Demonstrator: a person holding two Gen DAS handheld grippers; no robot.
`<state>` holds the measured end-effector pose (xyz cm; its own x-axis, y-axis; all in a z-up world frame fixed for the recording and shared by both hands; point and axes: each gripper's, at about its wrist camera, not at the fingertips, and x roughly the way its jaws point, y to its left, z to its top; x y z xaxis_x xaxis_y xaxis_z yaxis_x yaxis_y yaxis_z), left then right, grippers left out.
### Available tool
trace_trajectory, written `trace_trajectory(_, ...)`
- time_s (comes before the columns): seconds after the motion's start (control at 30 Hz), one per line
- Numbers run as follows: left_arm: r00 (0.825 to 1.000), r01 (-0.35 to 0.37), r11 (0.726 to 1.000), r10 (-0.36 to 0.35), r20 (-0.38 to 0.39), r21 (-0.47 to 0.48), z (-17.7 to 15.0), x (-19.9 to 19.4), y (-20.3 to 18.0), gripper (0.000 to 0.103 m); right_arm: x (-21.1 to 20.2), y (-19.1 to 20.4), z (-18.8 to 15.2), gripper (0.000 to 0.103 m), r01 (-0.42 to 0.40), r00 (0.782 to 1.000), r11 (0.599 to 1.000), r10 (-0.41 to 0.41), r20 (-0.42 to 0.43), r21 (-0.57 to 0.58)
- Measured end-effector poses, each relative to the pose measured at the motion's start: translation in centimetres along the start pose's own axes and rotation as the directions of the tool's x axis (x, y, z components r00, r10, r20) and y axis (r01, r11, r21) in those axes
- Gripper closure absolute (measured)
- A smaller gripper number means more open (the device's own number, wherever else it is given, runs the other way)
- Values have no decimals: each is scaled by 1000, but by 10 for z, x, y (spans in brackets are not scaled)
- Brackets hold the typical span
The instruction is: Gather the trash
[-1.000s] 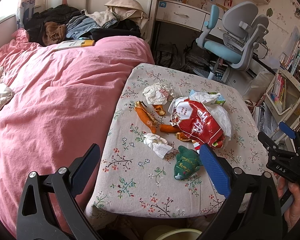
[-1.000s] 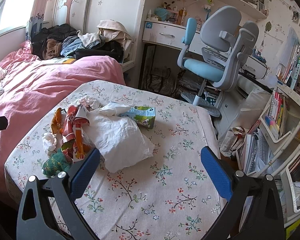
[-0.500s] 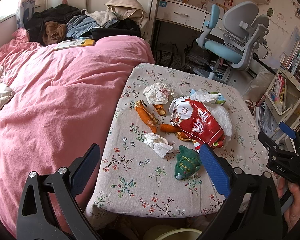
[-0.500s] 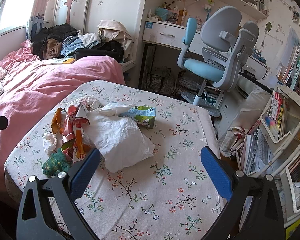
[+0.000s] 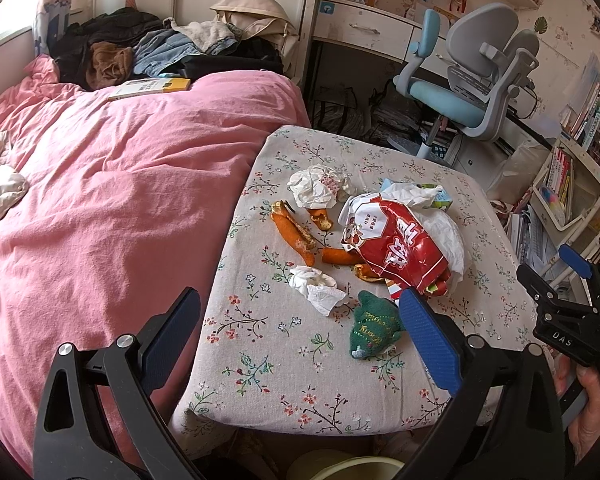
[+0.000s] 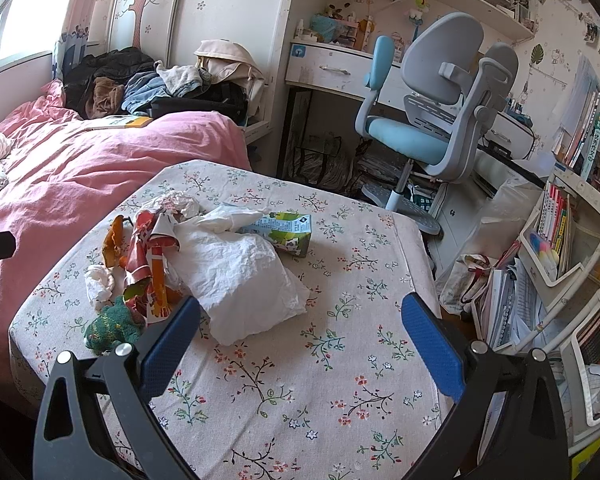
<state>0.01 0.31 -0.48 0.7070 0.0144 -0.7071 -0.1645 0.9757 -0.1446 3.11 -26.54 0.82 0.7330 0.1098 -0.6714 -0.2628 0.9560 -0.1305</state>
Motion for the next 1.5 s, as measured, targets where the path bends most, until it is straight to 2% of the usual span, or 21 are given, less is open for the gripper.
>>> trace_trajectory(1.5,1000,0,1000,0,-5,-2,1,1,0,7,2,0,-4,6,3,1000,1000,-3,3,-7)
